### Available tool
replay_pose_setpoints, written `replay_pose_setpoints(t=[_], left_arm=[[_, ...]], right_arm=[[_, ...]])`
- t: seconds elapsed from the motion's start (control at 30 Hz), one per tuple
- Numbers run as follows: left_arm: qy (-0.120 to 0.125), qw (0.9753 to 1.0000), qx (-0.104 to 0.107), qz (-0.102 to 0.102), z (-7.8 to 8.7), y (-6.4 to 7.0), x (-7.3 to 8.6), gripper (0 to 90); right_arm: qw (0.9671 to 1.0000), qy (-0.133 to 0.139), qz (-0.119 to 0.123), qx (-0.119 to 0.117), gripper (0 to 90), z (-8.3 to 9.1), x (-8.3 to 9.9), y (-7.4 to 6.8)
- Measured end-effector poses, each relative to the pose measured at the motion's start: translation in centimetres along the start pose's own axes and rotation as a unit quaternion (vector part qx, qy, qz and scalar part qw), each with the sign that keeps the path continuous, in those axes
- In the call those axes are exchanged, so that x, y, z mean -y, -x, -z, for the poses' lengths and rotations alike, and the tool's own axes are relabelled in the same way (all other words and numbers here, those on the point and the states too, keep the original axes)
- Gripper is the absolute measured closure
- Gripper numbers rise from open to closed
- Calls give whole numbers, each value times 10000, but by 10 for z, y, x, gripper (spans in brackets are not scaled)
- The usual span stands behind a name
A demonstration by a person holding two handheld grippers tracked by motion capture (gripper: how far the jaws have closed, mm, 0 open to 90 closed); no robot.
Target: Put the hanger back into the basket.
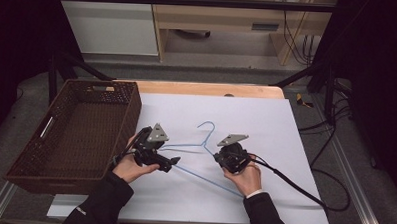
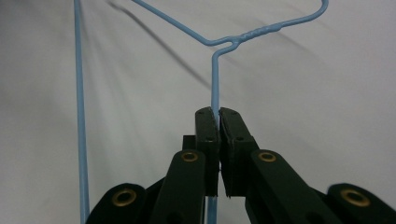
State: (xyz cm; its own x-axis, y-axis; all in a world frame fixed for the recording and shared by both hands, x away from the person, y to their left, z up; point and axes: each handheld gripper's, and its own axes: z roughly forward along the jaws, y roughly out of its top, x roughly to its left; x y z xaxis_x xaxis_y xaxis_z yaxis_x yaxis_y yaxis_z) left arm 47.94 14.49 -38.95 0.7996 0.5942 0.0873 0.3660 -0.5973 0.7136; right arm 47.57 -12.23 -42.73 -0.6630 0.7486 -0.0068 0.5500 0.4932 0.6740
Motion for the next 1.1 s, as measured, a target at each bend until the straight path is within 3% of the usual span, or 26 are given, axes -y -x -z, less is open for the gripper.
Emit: replay_pose_setpoints(t=[0.23, 0.8, 1.1], left_arm=[[-132, 9998, 97, -85, -14, -2, -4, 120], [-516, 9982, 98, -292, -51, -11, -16, 230], [-632, 9971, 192, -381, -70, -15, -13, 316]], right_arm=[[10000, 1, 35, -25, 875, 0, 0, 0], [9999, 19, 104, -35, 875, 1, 0, 0], [9999, 14, 95, -34, 875, 0, 0, -1]])
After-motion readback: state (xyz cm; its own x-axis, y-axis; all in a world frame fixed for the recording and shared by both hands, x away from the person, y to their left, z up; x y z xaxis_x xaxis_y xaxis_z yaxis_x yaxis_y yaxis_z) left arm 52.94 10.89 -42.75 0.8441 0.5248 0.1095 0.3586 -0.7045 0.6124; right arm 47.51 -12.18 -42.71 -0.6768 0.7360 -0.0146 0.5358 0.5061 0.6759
